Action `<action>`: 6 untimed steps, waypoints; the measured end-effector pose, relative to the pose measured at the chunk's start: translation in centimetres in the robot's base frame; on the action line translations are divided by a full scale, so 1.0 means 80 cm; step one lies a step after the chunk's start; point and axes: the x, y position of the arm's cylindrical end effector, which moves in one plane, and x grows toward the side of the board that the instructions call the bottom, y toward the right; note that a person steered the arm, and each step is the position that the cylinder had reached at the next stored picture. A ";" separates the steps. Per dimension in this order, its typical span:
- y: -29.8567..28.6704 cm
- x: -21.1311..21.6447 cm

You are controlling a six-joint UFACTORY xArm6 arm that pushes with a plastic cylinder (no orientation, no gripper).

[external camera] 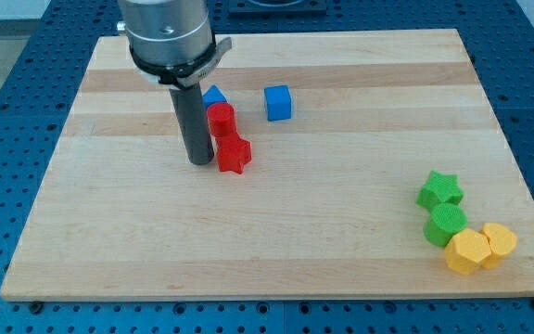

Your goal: Slightly move the red star towards the right

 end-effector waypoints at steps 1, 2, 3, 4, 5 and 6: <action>0.035 0.002; 0.076 -0.013; 0.076 -0.014; 0.073 -0.014; 0.022 0.008; 0.048 0.093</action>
